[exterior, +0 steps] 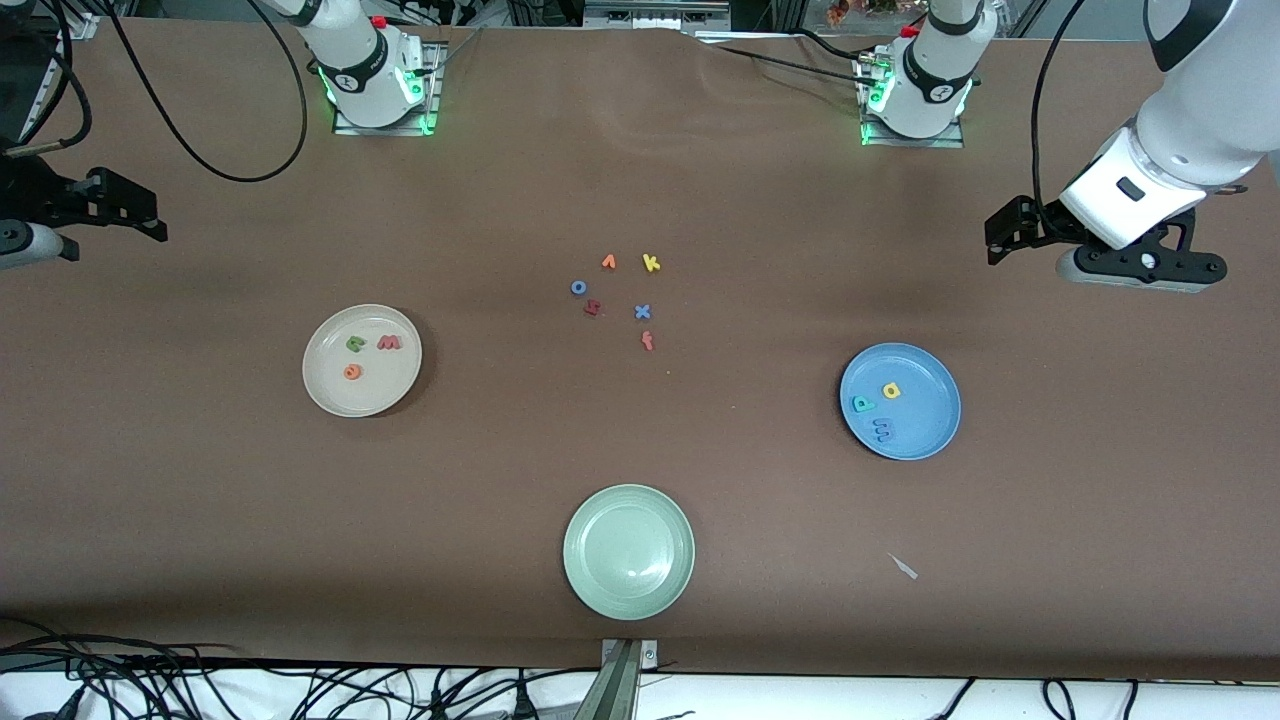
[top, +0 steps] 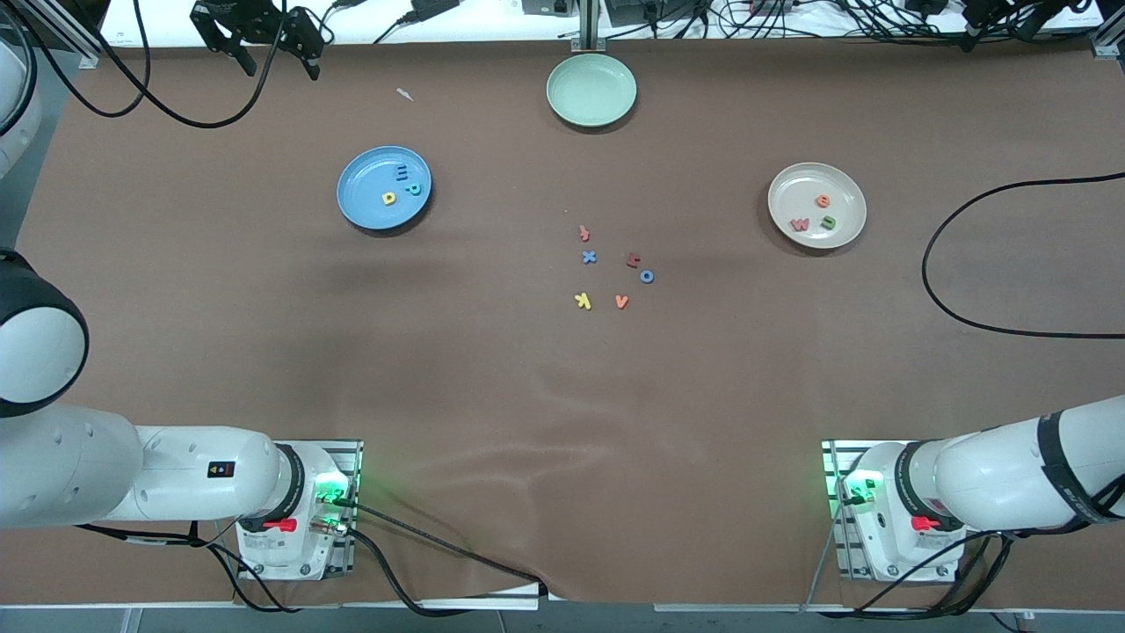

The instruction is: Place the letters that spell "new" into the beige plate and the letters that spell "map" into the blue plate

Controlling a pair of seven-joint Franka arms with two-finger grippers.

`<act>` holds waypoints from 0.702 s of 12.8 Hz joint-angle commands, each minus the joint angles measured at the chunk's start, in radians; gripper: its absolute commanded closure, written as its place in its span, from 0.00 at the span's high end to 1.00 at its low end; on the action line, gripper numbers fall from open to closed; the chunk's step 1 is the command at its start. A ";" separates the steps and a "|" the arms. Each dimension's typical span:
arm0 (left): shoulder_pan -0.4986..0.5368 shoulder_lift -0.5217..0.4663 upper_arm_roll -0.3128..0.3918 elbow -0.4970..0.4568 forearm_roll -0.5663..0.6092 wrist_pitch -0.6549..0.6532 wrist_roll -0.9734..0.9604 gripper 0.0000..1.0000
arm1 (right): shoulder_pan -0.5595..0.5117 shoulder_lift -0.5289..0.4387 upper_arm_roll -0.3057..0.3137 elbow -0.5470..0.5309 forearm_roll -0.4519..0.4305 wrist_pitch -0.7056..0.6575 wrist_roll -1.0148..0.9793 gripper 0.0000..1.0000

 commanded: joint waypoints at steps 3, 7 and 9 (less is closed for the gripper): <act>0.002 0.010 -0.004 0.027 0.002 -0.023 0.014 1.00 | 0.002 0.017 0.003 0.000 0.001 0.024 0.013 1.00; 0.002 0.010 -0.004 0.027 0.002 -0.024 0.014 1.00 | 0.007 0.012 0.014 0.006 -0.022 0.074 0.019 1.00; 0.002 0.010 -0.004 0.027 0.002 -0.023 0.014 1.00 | 0.010 0.017 0.018 0.003 -0.027 0.083 0.021 1.00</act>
